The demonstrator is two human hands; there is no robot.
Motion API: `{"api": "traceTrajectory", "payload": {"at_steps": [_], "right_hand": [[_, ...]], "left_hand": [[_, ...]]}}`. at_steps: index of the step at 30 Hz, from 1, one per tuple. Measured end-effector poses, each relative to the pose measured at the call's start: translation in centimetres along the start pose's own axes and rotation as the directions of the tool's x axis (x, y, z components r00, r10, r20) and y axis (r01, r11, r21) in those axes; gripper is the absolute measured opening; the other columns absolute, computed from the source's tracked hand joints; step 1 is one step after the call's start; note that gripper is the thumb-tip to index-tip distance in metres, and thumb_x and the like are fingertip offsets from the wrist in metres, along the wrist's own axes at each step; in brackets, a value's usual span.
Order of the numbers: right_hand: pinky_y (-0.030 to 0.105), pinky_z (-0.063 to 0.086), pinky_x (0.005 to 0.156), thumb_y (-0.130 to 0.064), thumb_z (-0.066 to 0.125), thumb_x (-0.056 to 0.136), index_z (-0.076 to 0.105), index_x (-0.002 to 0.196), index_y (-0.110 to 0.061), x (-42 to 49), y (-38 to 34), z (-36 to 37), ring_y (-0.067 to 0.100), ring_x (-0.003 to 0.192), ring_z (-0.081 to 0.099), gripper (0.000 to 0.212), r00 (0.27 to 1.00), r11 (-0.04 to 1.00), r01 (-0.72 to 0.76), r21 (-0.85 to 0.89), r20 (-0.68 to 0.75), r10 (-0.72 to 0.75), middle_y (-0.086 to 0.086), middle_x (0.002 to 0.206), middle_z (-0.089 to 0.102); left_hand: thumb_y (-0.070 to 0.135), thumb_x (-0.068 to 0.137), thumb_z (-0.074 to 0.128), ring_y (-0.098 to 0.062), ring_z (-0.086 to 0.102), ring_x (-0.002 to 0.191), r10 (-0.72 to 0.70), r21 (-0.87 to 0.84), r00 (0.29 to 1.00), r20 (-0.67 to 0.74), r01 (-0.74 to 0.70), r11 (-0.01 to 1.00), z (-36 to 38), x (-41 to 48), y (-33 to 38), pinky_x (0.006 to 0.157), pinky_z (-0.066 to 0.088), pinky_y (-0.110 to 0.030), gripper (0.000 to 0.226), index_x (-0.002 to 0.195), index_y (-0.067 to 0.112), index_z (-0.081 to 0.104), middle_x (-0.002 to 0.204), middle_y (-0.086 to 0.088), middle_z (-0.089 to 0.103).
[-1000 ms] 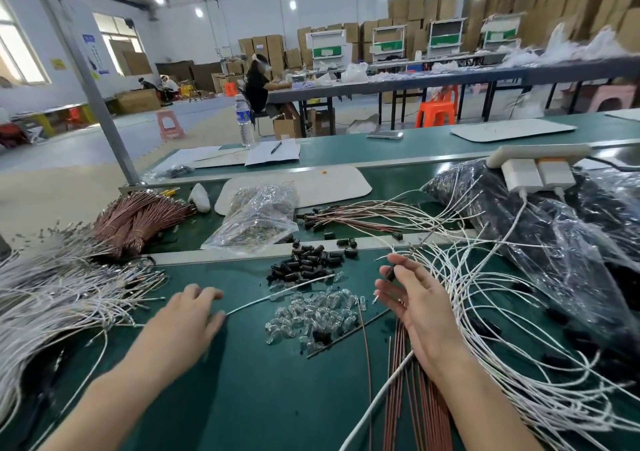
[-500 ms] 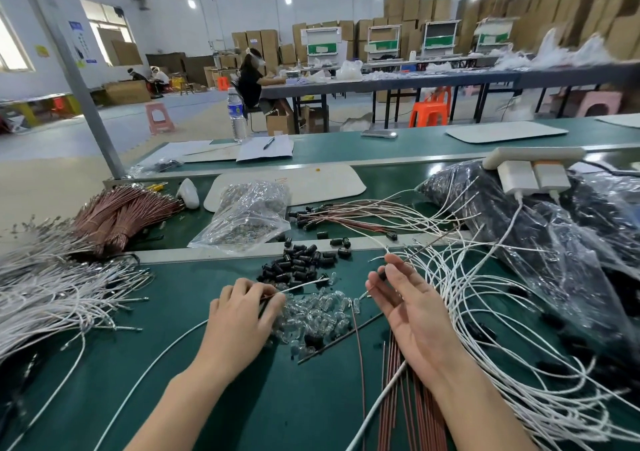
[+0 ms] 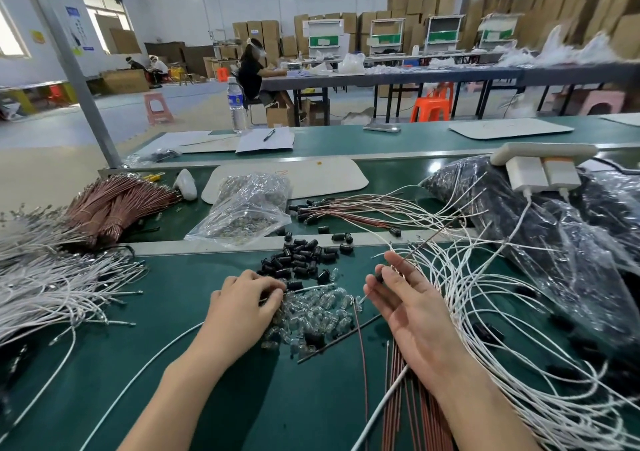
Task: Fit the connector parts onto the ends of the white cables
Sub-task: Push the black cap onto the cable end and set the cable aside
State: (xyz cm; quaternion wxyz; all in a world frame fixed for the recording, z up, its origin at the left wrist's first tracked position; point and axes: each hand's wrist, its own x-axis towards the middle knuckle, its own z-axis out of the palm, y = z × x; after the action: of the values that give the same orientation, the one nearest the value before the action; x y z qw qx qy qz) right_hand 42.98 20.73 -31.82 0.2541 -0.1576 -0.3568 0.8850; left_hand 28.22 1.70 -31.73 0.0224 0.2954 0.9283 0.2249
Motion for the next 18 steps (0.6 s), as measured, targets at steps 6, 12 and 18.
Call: {"api": "traceTrajectory", "payload": {"at_steps": [6, 12, 18], "right_hand": [[0.032, 0.062, 0.075, 0.001, 0.059, 0.092, 0.068, 0.113, -0.008, 0.3, 0.1, -0.1, 0.021, 0.081, 0.072, 0.024, 0.999, 1.000, 0.001, -0.010, -0.034, -0.002, 0.008, 0.088, 0.072], [0.032, 0.063, 0.076, 0.001, 0.055, 0.096, 0.069, 0.108, -0.008, 0.4, 0.0, -0.3, 0.019, 0.078, 0.072, 0.021, 0.999, 1.000, -0.003, 0.013, -0.050, 0.004, 0.007, 0.087, 0.073], [0.031, 0.062, 0.074, 0.001, 0.055, 0.097, 0.069, 0.108, -0.009, 0.3, -0.1, -0.4, 0.019, 0.079, 0.072, 0.021, 0.999, 1.000, -0.011, 0.011, -0.044, 0.011, 0.007, 0.087, 0.073]], "left_hand": [[0.032, 0.100, 0.050, -0.021, 0.060, 0.097, -0.023, 0.201, 0.992, 0.122, -0.002, 0.980, -1.1, 1.5, 3.2, 0.083, 0.054, -0.041, 0.021, 0.102, 0.022, 0.069, 0.104, 0.004, 0.061], [0.022, 0.104, 0.039, -0.026, 0.049, 0.110, -0.013, 0.376, 0.983, 0.186, -0.059, 0.925, -0.6, 1.5, 4.5, 0.085, 0.050, -0.044, 0.017, 0.109, 0.015, 0.053, 0.115, -0.004, 0.053], [0.012, 0.101, 0.043, -0.023, 0.047, 0.110, -0.049, 0.339, 0.919, 0.390, -0.095, 0.936, -2.3, 1.9, 3.9, 0.091, 0.047, -0.039, 0.048, 0.146, 0.023, 0.032, 0.140, -0.006, 0.039]]}}
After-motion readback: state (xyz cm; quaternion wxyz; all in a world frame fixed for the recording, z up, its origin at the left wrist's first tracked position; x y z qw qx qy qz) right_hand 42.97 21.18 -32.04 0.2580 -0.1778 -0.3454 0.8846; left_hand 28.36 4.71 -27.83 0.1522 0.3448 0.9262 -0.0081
